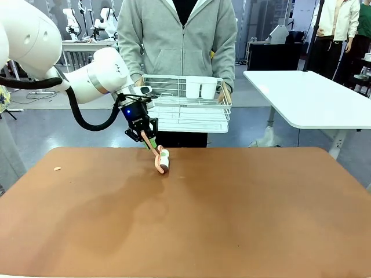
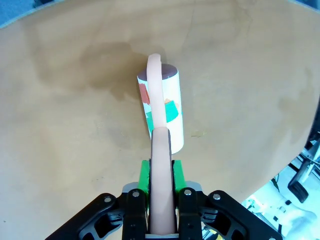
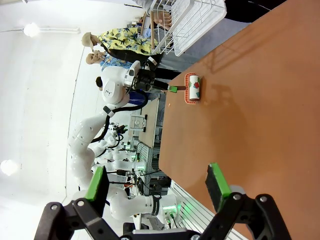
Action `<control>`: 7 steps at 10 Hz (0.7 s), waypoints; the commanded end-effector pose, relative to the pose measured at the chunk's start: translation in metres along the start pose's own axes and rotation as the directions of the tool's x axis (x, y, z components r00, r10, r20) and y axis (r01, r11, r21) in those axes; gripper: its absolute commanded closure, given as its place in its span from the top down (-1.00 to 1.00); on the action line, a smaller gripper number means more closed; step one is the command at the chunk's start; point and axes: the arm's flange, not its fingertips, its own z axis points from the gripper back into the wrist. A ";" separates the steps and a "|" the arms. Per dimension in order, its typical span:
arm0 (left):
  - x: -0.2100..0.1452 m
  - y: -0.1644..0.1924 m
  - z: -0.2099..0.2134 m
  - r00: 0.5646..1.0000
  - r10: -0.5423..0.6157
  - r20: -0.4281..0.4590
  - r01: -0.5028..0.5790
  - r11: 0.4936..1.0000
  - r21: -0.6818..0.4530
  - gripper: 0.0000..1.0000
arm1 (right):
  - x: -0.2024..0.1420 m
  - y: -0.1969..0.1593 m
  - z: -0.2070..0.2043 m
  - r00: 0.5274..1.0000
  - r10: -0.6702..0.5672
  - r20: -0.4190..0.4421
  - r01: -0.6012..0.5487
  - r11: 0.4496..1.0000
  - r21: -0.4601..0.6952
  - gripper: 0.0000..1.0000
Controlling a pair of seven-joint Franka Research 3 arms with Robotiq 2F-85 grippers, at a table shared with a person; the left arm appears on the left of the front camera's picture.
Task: Clean the table.
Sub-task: Clean the table with the Lint Roller when the human lifts the Dish drying rack.
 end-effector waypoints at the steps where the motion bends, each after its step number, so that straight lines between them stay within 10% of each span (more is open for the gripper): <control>1: -0.040 -0.003 -0.020 0.991 -0.016 -0.133 0.026 0.997 0.075 -0.59 | 0.000 0.003 0.000 1.000 0.006 0.011 -0.006 1.000 0.014 1.00; 7: -0.061 -0.015 0.129 0.992 0.055 -0.117 -0.040 0.991 0.127 -0.59 | 0.000 0.003 0.000 1.000 0.006 0.011 -0.006 1.000 0.014 1.00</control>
